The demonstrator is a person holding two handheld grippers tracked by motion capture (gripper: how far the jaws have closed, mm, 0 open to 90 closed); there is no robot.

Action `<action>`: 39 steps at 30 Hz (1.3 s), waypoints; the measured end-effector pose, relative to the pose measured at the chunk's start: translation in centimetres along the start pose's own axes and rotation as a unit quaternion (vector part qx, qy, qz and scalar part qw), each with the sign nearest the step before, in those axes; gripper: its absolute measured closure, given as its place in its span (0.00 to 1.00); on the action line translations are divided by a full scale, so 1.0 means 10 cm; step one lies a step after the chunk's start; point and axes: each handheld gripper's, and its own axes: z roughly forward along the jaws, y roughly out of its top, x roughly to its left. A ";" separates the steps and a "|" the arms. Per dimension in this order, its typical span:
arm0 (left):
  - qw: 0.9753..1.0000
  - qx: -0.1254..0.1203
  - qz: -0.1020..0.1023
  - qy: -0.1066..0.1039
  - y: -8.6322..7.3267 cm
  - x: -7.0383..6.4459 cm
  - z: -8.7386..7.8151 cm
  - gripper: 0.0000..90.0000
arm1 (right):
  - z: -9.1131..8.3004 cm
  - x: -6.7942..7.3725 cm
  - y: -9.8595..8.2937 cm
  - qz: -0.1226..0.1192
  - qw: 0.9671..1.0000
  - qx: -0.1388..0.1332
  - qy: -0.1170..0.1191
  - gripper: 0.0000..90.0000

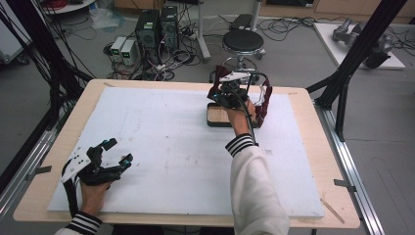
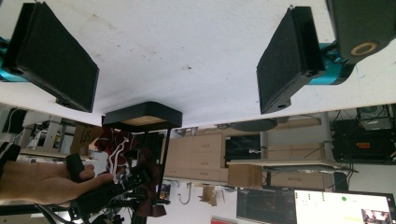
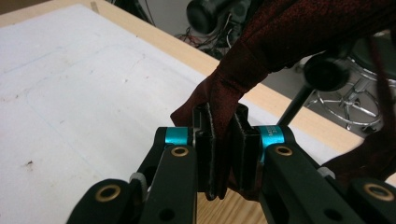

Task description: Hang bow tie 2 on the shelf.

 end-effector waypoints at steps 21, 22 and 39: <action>1.000 0.001 0.002 0.000 0.00 0.00 0.00 0.15 | 0.11 -0.01 -0.10 0.006 0.997 0.073 0.038 0.90; 1.000 0.001 0.002 0.000 0.00 0.00 0.00 0.15 | 0.11 -0.01 -0.10 0.004 0.997 0.073 0.039 0.90; 1.000 0.001 0.002 0.000 0.00 0.00 0.00 0.15 | 0.11 -0.03 -0.11 0.009 0.998 0.057 0.029 0.74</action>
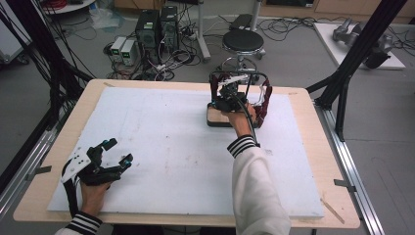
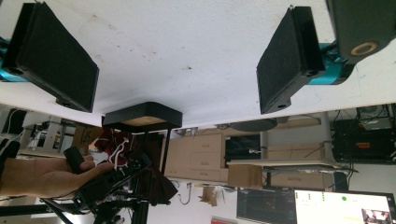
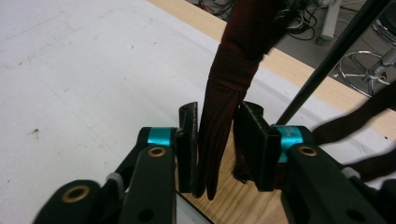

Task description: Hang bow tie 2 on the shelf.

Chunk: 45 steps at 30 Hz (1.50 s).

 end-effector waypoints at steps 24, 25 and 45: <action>1.000 0.003 0.002 0.002 0.00 0.00 0.01 0.15 | -0.63 0.23 -0.19 -0.013 0.996 -0.085 0.015 0.13; 1.000 0.003 0.001 0.002 0.00 0.00 0.01 0.15 | -0.69 0.25 -0.22 -0.012 0.995 -0.094 0.017 0.13; 1.000 0.001 -0.002 0.001 0.00 0.00 0.00 0.15 | -1.46 0.34 -1.31 0.009 0.973 -0.229 -0.014 0.12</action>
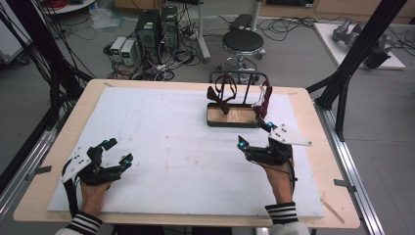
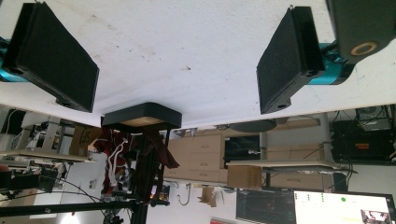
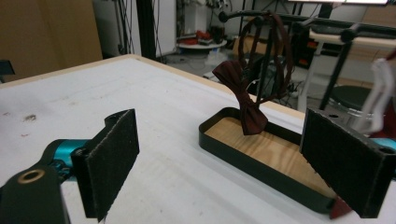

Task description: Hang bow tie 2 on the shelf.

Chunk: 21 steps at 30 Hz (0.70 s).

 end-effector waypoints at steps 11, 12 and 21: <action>1.000 0.004 0.007 0.004 0.00 -0.01 0.00 0.15 | -0.36 -0.06 -0.51 -0.007 0.998 -0.048 -0.035 0.12; 1.000 0.004 0.010 0.005 0.00 -0.02 0.01 0.15 | -0.36 -0.06 -0.54 -0.006 0.998 -0.043 -0.039 0.12; 1.000 0.005 0.014 0.012 0.00 -0.03 0.00 0.15 | -0.24 -0.06 -0.59 0.001 0.999 0.008 -0.046 0.12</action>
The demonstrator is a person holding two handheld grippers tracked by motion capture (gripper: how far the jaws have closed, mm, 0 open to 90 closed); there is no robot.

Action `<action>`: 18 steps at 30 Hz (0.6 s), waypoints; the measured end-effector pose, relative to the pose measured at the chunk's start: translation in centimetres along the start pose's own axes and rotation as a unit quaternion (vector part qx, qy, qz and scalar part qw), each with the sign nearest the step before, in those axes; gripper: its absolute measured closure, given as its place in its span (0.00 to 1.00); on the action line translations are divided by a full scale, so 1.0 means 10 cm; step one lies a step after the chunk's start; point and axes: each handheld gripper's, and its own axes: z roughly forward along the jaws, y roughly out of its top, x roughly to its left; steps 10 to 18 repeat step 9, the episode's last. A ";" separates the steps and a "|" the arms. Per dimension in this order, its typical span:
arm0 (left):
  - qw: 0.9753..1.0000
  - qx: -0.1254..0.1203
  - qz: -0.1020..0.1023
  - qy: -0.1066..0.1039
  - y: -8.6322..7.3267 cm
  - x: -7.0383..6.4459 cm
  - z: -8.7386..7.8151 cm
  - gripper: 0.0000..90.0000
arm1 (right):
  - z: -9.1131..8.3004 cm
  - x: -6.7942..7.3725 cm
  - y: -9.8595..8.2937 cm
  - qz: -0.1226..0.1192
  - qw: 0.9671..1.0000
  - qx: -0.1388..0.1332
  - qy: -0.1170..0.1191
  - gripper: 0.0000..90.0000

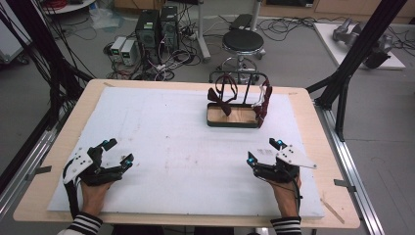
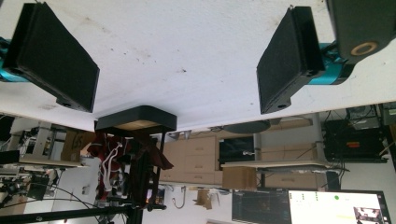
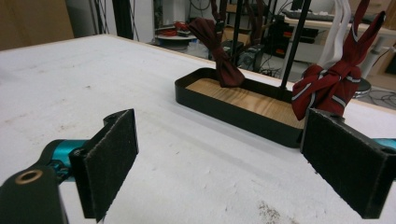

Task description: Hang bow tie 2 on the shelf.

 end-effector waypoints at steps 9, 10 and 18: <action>1.000 0.001 0.004 0.000 0.00 0.00 0.00 0.15 | -0.18 -0.03 -0.13 0.024 0.998 -0.057 0.015 0.12; 1.000 0.001 0.004 0.000 0.00 0.00 0.00 0.15 | -0.18 -0.03 -0.13 0.024 0.998 -0.057 0.015 0.12; 1.000 0.001 0.004 0.000 0.00 0.00 0.00 0.15 | -0.18 -0.03 -0.13 0.024 0.998 -0.057 0.015 0.12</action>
